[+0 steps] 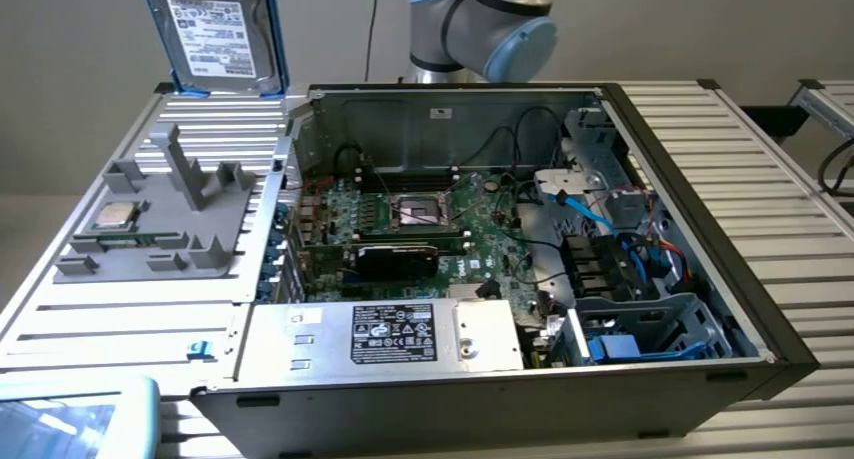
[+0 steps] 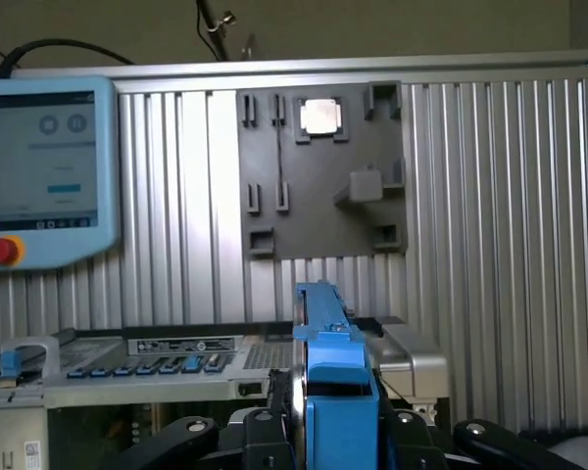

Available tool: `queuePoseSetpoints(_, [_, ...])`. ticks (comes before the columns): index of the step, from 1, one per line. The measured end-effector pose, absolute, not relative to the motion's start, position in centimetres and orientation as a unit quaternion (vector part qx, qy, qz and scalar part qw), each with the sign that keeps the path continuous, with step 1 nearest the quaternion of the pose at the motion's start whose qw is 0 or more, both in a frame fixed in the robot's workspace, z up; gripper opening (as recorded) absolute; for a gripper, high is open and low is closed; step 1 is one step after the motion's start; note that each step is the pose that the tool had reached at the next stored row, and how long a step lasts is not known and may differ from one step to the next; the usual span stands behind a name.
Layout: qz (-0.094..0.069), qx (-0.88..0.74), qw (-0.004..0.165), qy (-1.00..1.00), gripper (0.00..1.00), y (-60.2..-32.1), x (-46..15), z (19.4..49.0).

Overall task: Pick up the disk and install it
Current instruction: 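Pick up the disk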

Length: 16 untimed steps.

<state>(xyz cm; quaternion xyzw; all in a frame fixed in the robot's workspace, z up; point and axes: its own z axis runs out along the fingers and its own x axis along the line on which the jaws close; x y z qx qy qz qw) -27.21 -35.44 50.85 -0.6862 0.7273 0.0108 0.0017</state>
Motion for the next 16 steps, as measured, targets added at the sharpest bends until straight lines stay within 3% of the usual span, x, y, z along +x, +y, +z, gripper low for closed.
queuePoseSetpoints(16, [0.017,-0.686,0.008,0.727,0.38,-39.1,-22.6,51.5])
